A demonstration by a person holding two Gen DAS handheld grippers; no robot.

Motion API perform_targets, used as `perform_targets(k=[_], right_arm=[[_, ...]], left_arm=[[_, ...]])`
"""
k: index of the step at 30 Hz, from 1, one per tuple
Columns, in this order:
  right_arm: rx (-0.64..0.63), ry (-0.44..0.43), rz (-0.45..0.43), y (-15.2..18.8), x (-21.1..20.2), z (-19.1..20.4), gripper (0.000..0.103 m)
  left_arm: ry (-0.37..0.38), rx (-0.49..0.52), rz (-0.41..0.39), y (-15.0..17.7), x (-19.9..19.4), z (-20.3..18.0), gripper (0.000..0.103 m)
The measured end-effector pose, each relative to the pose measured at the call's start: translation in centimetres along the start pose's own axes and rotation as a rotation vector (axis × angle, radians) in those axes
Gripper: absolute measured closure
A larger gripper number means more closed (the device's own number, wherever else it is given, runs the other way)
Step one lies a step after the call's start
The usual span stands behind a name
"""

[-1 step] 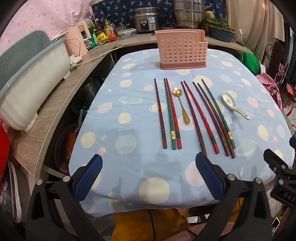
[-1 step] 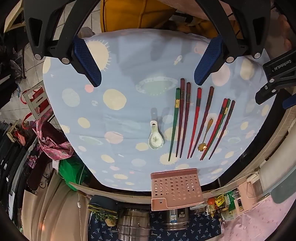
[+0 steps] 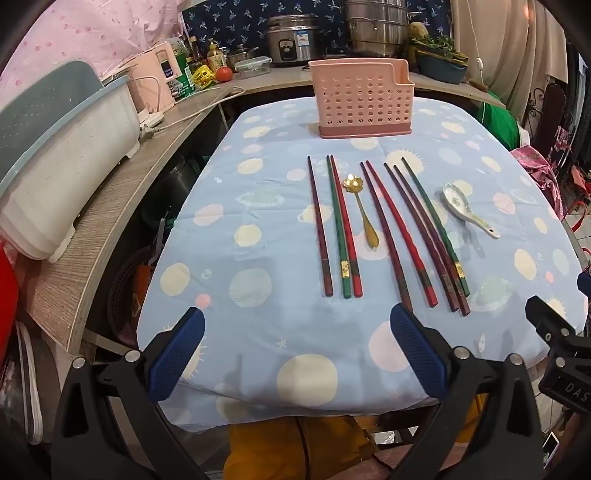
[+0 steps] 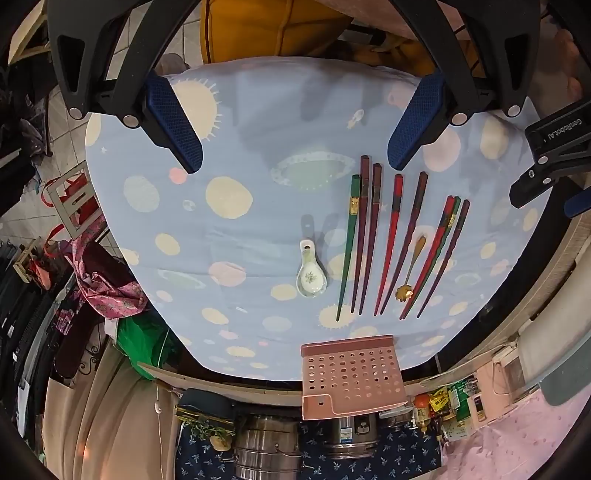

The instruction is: Organize utensils

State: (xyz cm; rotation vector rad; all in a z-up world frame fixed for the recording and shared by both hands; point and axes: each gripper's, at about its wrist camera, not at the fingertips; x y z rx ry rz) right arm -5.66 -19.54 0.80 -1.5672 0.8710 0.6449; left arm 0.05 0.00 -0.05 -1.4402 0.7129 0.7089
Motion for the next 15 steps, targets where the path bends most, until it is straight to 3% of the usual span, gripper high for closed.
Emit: perform_targets(k=[15], right_arm=[[0.01,-0.019,0.027,-0.6,1.0,-0.3,0.007]], left_arm=[[0.009,-0.002,0.015,-0.3,1.0,-0.2,0.007]])
Point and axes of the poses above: each gripper's, at about its wrist camera, not at the fingertips, and x roughly the way its jaws point, z to its left, y to its underside, and after that the axes turned 12 degrees about -x, right-handed
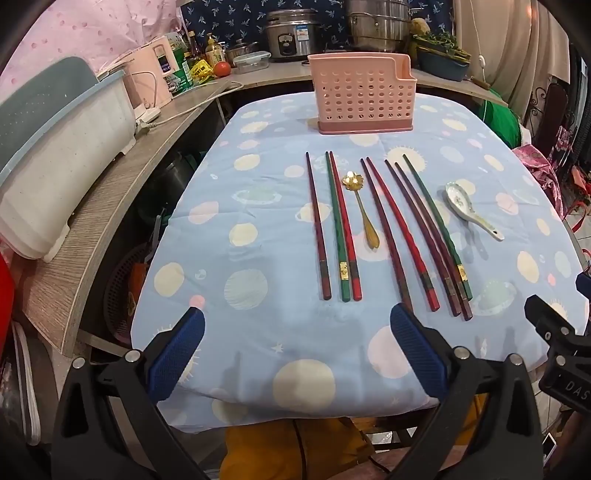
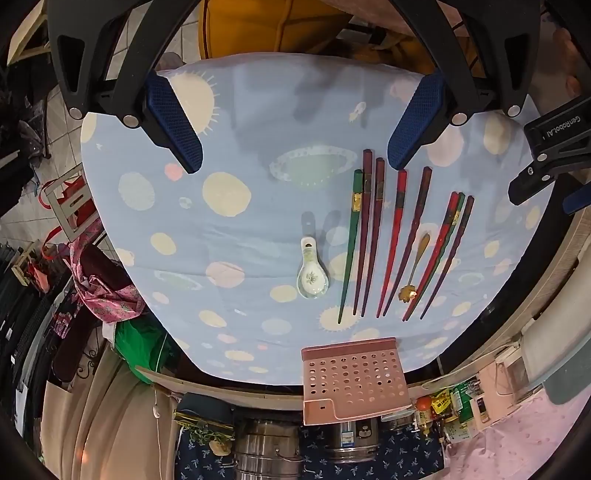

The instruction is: Organize utensils

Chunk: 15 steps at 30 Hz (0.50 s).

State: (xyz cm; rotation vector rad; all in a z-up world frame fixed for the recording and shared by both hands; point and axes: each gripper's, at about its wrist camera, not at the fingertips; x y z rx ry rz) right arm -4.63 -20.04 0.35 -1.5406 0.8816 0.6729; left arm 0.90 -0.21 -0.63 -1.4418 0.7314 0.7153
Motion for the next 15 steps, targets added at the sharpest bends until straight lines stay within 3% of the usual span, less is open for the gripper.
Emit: perform_targets(k=[15], right_arm=[[-0.005,0.005,0.001,-0.07,0.0,0.36,0.007]], left_arm=[[0.0,0.0,0.004,-0.07,0.09,0.16,0.007]])
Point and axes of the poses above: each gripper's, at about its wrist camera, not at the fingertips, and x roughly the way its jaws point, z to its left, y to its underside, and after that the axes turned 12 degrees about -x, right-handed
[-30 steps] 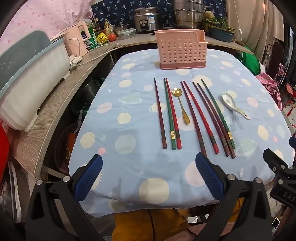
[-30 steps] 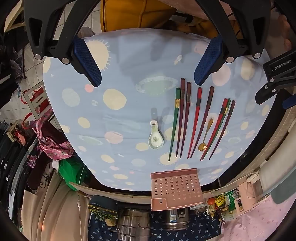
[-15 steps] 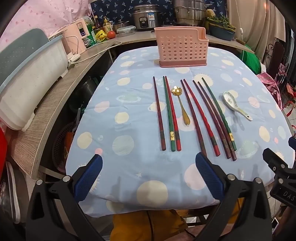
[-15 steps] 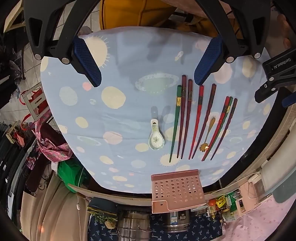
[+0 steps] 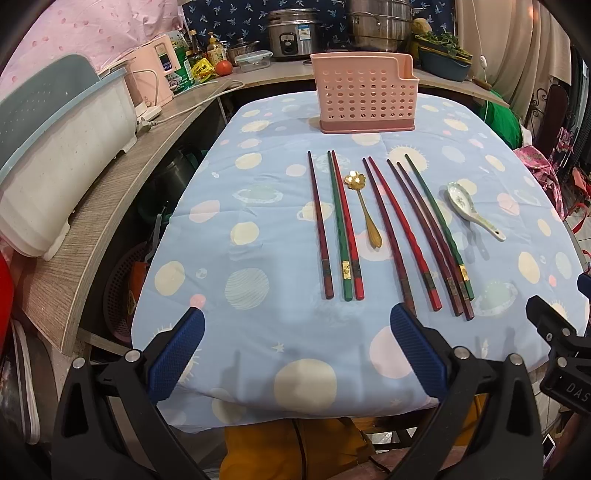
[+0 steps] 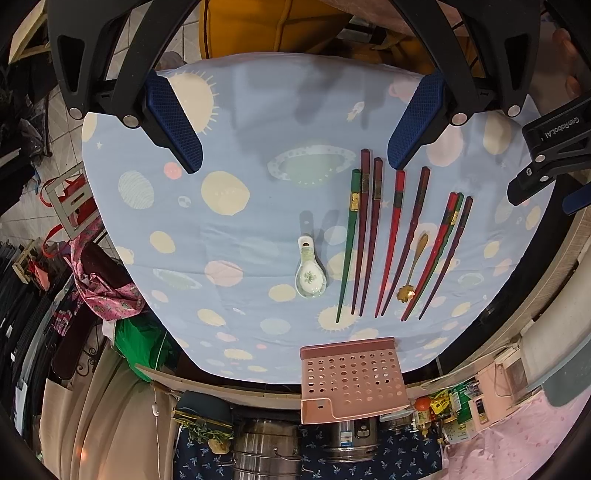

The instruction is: Organize utensils

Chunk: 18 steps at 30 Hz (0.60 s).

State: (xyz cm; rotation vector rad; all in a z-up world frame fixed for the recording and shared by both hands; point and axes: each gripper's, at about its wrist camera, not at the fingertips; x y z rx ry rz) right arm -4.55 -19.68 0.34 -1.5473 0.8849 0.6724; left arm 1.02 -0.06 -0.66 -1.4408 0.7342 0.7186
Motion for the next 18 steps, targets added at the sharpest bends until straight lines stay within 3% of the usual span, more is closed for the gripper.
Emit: perform_targets(k=[18], right_arm=[[0.0,0.001,-0.003,-0.02,-0.04,0.02,0.007]], left_arm=[[0.002,0.002,-0.003,-0.1,0.07,0.12,0.007]])
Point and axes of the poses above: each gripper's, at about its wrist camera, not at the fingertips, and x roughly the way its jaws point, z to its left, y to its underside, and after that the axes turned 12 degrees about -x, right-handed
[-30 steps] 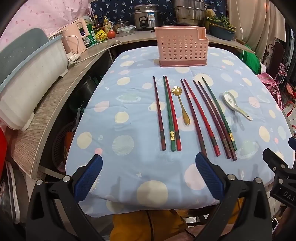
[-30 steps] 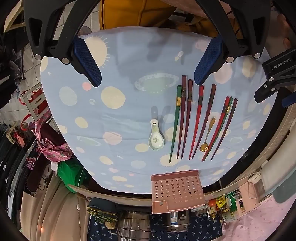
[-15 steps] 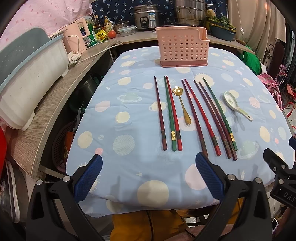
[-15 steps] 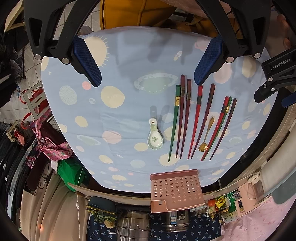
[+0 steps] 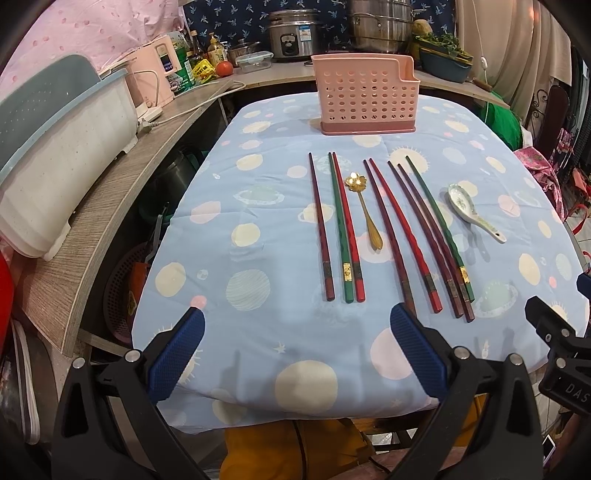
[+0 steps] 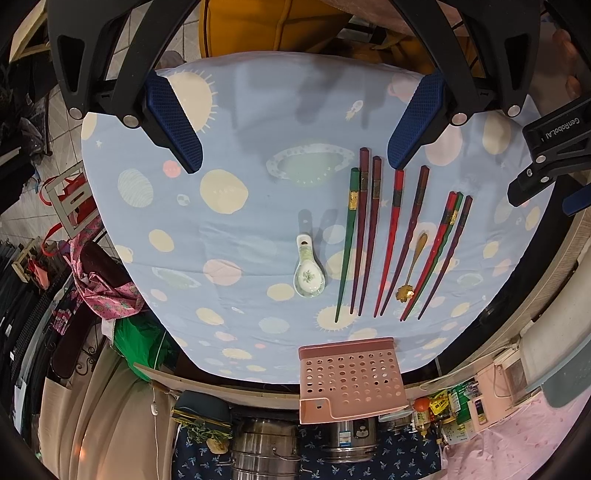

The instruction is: Organize utensils

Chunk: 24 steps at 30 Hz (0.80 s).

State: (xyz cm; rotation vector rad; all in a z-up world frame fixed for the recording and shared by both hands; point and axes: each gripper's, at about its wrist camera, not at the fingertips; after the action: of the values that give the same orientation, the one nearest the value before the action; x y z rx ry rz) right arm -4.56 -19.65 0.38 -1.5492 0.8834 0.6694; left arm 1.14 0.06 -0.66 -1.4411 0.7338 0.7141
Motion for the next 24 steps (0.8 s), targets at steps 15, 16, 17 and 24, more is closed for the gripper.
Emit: perform_targets(k=[15,16,17,24], right_arm=[[-0.003,0.002,0.0,-0.15,-0.01,0.26,0.007],[-0.003,0.002,0.0,-0.15,-0.02,0.26,0.007],[-0.003,0.002,0.0,-0.13,-0.01,0.22,0.007],[-0.002,0.001,0.0,-0.14,0.01,0.24,0.007]], left_arm=[[0.001,-0.002,0.001,0.01,-0.1,0.05,0.007],[0.0,-0.001,0.001,0.01,-0.09,0.05,0.007],[0.0,-0.001,0.0,-0.01,-0.08,0.09,0.007],[0.001,-0.003,0.001,-0.03,-0.14,0.2,0.007]])
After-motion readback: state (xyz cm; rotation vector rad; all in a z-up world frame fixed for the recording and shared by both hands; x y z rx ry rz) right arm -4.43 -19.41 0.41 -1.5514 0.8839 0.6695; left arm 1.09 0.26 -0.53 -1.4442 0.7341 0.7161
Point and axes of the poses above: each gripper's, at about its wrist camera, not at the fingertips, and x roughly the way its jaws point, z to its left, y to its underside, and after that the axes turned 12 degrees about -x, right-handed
